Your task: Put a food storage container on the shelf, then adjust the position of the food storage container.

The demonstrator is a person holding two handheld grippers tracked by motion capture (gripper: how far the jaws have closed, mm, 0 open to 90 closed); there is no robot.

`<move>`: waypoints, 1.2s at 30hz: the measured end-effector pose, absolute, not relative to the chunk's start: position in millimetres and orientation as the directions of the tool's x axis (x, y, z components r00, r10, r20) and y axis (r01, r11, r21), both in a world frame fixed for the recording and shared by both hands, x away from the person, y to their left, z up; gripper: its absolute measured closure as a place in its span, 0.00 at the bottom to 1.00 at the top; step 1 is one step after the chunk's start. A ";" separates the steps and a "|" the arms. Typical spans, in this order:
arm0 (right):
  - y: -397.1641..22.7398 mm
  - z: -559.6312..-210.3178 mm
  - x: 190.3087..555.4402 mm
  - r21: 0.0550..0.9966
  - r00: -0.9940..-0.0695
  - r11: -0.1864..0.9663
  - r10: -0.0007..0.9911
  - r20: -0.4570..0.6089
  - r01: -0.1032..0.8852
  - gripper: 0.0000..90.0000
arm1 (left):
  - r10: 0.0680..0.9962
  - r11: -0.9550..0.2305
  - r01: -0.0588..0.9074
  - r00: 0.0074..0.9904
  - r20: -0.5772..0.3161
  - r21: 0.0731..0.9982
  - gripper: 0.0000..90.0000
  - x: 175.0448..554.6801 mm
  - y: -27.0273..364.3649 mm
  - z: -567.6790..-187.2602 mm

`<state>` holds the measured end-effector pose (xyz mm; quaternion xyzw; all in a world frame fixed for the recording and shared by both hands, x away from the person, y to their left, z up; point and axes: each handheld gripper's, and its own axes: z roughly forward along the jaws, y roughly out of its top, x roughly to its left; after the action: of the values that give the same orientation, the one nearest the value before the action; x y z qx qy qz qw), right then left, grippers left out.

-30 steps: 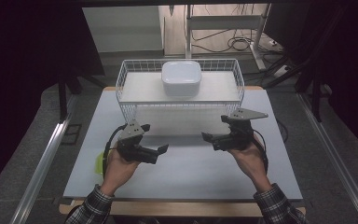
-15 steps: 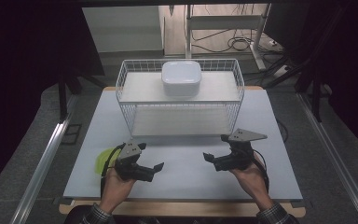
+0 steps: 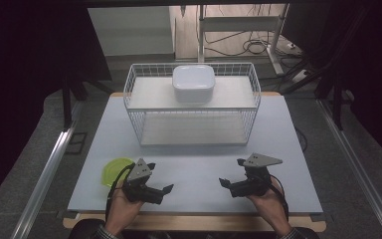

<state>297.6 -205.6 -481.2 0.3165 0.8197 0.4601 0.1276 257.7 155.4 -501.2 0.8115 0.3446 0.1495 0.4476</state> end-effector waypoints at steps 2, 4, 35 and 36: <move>-207.5 -483.6 299.0 0.832 -0.762 0.377 0.642 0.081 0.406 0.04 | 0.692 -0.359 0.428 0.719 -0.071 0.830 0.06 257.8 155.0 -500.9; -209.0 -483.5 299.9 0.835 -0.758 0.370 0.647 0.084 0.408 0.04 | 0.688 -0.357 0.433 0.721 -0.080 0.827 0.07 258.0 154.7 -500.4; -207.1 -492.8 303.9 0.805 -0.757 0.402 0.647 0.087 0.436 0.08 | 0.879 -0.241 0.515 0.474 -0.039 0.822 1.00 262.2 250.2 -481.7; -207.0 -492.7 303.8 0.805 -0.758 0.403 0.647 0.085 0.435 0.08 | 0.885 -0.235 0.519 0.463 -0.040 0.822 1.00 262.1 254.4 -482.0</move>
<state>303.8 -207.0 -492.7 0.3264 0.8288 0.4380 0.1212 262.1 254.4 -482.0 0.7527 0.4664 0.2254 0.4064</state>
